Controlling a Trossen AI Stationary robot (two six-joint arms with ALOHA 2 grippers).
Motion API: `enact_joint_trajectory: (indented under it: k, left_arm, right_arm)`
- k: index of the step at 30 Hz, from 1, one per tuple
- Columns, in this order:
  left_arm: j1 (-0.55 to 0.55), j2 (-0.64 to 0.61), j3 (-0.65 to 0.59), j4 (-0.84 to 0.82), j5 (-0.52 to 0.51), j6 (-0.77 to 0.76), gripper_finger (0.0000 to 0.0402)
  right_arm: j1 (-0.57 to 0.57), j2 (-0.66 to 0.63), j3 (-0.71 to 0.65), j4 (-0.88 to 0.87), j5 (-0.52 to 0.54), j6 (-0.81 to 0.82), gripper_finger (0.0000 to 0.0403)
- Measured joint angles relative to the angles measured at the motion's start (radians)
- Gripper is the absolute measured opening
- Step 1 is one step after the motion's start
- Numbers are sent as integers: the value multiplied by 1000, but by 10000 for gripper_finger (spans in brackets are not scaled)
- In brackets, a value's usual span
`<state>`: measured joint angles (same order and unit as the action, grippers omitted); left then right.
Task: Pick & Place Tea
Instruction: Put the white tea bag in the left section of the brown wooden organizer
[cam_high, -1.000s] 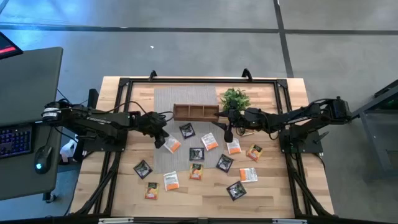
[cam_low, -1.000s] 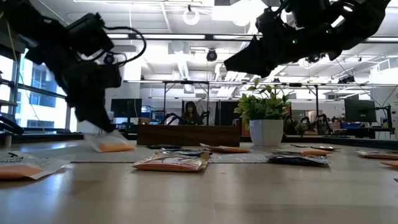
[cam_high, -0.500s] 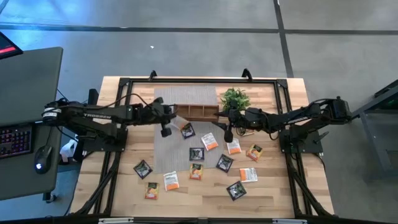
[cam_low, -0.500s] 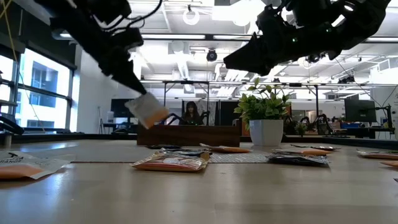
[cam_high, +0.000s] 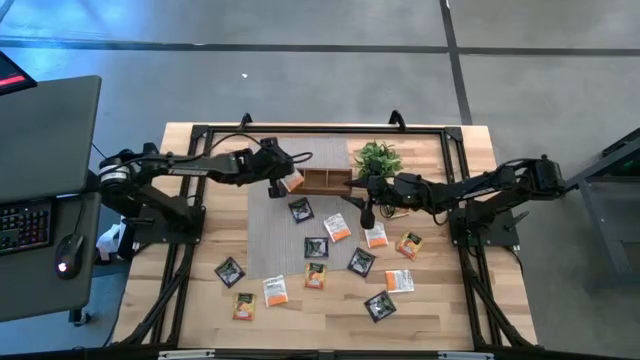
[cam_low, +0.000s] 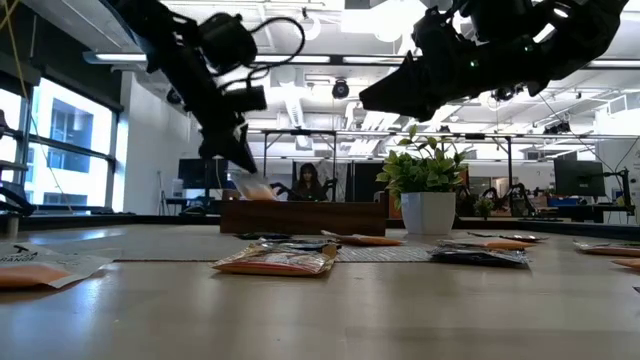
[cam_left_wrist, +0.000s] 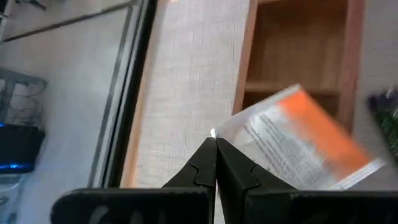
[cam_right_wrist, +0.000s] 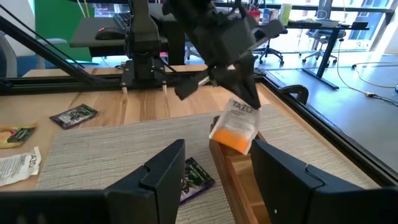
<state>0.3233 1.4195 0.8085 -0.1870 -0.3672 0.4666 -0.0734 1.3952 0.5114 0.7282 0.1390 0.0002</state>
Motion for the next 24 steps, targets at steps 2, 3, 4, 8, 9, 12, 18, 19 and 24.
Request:
enact_joint_trajectory:
  k: [2,3,4,8,9,12,18,19,24]
  left_arm:
    - [-3,14,10,6,-27,44,0]
    - [-3,14,13,9,-42,67,0]
    - [-3,14,17,11,-58,88,0]
    - [-3,14,35,18,-70,163,0]
    - [-3,14,38,18,-69,187,0]
    - [-3,14,42,8,-66,260,0]
    - [-3,36,43,-8,6,319,1]
    - [-3,35,42,-3,20,317,1]
    - [-3,35,44,-2,36,317,17]
  right_arm:
    - [0,0,0,-4,0,0,181]
    - [0,0,0,-6,0,0,181]
    - [0,0,0,-6,0,0,181]
    - [0,0,0,-6,0,0,181]
    - [0,0,0,-6,0,0,181]
    - [0,0,0,-6,0,0,181]
    - [0,0,0,-9,0,0,181]
    - [0,0,0,-9,0,0,181]
    - [0,0,0,-13,0,0,181]
